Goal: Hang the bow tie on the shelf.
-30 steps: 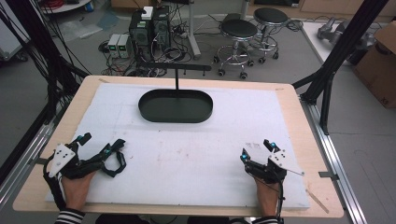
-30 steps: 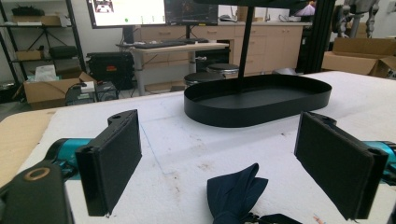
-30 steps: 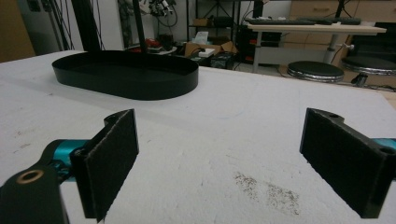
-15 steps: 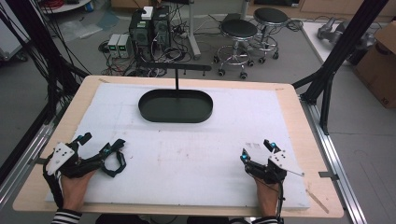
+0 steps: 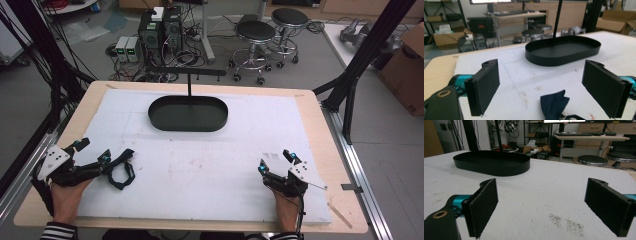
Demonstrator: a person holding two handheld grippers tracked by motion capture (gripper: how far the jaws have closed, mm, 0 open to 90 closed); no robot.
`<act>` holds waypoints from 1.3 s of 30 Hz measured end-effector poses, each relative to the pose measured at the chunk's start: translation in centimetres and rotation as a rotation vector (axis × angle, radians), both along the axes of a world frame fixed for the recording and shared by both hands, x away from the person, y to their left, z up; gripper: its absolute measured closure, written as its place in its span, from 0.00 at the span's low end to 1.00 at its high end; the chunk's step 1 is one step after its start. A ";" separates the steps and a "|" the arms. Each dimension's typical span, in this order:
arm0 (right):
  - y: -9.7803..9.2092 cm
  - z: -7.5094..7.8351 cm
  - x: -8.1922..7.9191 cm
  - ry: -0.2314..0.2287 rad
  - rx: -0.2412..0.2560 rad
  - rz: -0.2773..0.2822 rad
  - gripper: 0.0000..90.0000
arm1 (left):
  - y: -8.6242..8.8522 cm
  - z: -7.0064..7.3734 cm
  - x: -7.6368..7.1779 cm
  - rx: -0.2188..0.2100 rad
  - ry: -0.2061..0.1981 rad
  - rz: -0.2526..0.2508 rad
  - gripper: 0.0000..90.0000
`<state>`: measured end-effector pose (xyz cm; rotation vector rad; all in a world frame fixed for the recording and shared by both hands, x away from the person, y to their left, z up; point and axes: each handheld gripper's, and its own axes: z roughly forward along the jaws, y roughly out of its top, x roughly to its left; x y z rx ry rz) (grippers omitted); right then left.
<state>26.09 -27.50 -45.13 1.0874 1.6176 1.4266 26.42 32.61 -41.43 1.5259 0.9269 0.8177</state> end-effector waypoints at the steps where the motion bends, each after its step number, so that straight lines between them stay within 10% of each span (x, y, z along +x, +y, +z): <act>1: 0.0 0.0 0.0 0.000 0.000 0.000 0.12 | 0.0 0.2 0.0 0.009 0.010 -0.005 0.17; 23: 0.0 0.0 -0.1 -0.001 0.006 0.001 0.12 | -1.7 1.8 1.2 0.394 0.345 -0.106 0.17; 39: -0.1 0.0 -0.1 -0.009 0.008 -0.002 0.12 | -1.7 1.2 3.2 0.424 0.521 -0.139 0.23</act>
